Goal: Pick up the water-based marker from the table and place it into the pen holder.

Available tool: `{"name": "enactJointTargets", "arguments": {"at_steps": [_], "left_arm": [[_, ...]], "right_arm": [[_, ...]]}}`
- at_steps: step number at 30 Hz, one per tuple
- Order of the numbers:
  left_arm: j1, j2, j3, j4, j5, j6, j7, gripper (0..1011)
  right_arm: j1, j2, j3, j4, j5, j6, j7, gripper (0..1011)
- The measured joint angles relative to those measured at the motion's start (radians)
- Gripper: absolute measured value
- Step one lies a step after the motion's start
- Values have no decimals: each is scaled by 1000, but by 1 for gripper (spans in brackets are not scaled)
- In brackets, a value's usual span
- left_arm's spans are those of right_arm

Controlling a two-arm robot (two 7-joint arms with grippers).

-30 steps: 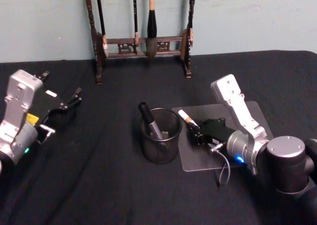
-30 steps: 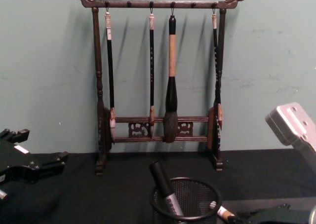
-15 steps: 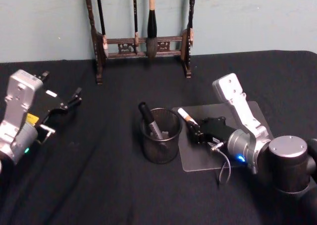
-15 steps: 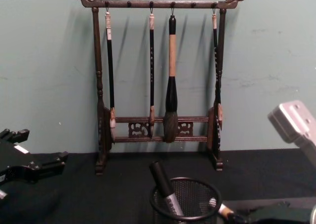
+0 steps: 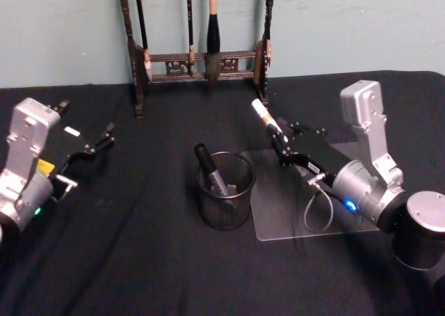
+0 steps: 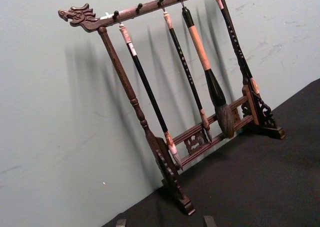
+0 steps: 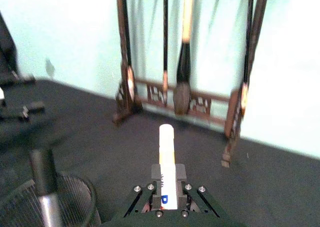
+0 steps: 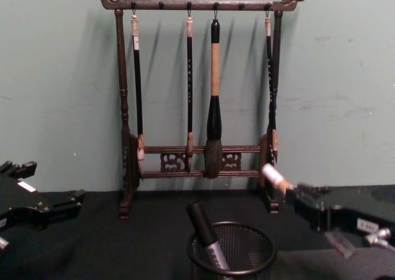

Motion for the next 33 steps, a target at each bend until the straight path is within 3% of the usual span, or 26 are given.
{"name": "enactJointTargets", "arguments": {"at_steps": [7,10,14,22,33], "left_arm": [[0,0,0,0,0,0,0,1001],[0,0,0,0,0,0,0,1001],[0,0,0,0,0,0,0,1001],[0,0,0,0,0,0,0,1001],[0,0,0,0,0,0,0,1001]], "right_arm": [[-3,-6,2,12,53,-156,41,165],[5,-15,-10,26,77,-236,69,165],[16,-32,-29,41,103,-298,96,165],[42,-67,-74,84,141,-352,131,164],[59,-80,-122,140,174,-346,152,164]]}}
